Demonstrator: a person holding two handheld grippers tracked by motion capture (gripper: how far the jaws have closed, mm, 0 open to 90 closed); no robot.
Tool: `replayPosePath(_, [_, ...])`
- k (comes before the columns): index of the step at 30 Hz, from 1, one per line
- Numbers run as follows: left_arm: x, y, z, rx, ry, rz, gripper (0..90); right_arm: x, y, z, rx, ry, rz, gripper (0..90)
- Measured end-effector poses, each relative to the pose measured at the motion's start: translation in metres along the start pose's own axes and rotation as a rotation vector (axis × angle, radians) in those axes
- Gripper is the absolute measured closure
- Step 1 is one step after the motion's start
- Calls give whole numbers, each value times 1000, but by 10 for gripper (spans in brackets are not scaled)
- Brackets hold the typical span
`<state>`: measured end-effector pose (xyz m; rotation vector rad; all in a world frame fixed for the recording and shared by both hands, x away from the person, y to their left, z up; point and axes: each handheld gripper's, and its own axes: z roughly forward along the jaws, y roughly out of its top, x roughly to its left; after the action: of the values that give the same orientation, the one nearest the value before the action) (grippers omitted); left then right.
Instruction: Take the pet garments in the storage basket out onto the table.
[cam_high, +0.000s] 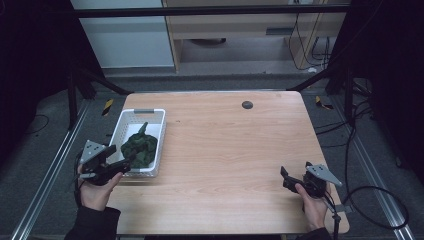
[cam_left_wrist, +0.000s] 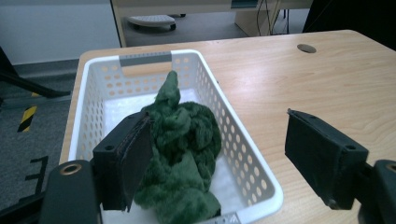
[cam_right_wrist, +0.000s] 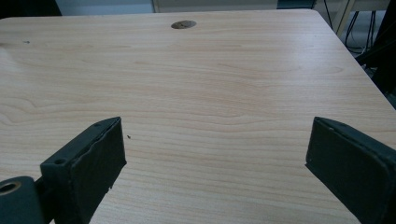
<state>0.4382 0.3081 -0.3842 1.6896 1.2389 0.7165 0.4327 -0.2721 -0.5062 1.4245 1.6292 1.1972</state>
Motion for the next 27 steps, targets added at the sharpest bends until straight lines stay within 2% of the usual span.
replayPosePath(6, [3,13,10,8,3,1,222,0,0,0,0,2,-5,47])
replayPosePath(13, [12,27,18,18,15,1,221,1,0,0,0,4,-8,47])
replayPosePath(24, [26,38,35,63,29,9,214,0,0,0,-3,6,-9,48])
replayPosePath(27, [30,40,40,83,17,11,214,0,0,0,-2,7,-9,48])
